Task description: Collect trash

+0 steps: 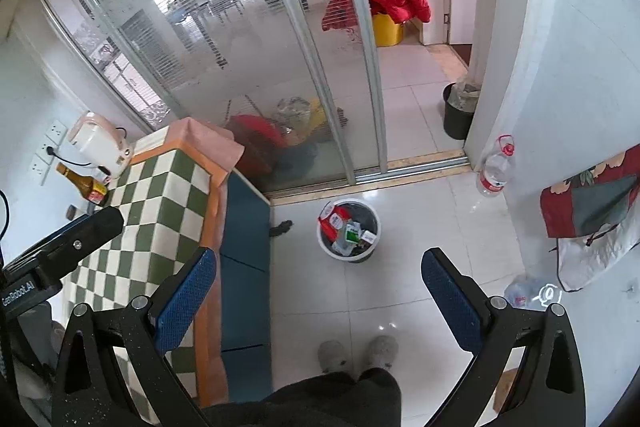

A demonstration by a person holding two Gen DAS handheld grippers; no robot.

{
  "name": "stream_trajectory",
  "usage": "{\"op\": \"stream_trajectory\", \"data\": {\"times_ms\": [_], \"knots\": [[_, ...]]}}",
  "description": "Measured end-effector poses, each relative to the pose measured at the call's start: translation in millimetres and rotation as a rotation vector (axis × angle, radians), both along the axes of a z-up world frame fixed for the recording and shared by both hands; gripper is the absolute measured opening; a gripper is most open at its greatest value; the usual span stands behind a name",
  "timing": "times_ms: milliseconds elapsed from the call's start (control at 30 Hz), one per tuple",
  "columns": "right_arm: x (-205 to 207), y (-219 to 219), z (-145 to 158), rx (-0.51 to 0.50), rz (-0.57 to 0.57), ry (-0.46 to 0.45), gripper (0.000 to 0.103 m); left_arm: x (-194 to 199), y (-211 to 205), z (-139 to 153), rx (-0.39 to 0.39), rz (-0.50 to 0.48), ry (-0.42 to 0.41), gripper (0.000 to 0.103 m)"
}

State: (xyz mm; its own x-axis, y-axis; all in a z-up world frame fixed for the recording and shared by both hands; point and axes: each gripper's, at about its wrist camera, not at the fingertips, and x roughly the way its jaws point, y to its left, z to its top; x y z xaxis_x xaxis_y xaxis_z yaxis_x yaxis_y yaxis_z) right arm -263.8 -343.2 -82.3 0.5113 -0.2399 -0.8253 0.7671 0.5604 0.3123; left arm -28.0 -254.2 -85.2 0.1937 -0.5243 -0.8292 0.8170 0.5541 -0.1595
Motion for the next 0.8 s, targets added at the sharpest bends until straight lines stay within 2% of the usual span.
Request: {"op": "stream_trajectory", "data": {"times_ms": [267,800], "knots": [[0,-8,10,-0.006,0.055,-0.012,0.103,-10,11,7,-0.004,0.026,0.016,0.103],[16,-20,-4,0.037,0.136,-0.007,0.103,-9,2,-5,0.033,0.034,0.046,0.103]]}}
